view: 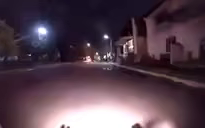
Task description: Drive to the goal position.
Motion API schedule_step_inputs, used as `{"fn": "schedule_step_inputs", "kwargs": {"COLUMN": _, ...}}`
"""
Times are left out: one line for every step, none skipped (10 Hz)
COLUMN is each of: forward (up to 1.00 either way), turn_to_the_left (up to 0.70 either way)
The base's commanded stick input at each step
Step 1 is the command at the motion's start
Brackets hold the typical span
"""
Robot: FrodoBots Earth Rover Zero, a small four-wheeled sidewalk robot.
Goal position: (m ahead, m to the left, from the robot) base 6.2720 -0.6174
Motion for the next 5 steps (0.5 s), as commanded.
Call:
{"fn": "schedule_step_inputs", "kwargs": {"forward": 1.00, "turn_to_the_left": 0.00}}
{"fn": "schedule_step_inputs", "kwargs": {"forward": 1.00, "turn_to_the_left": 0.00}}
{"fn": "schedule_step_inputs", "kwargs": {"forward": 1.00, "turn_to_the_left": 0.00}}
{"fn": "schedule_step_inputs", "kwargs": {"forward": 1.00, "turn_to_the_left": 0.00}}
{"fn": "schedule_step_inputs", "kwargs": {"forward": 1.00, "turn_to_the_left": 0.00}}
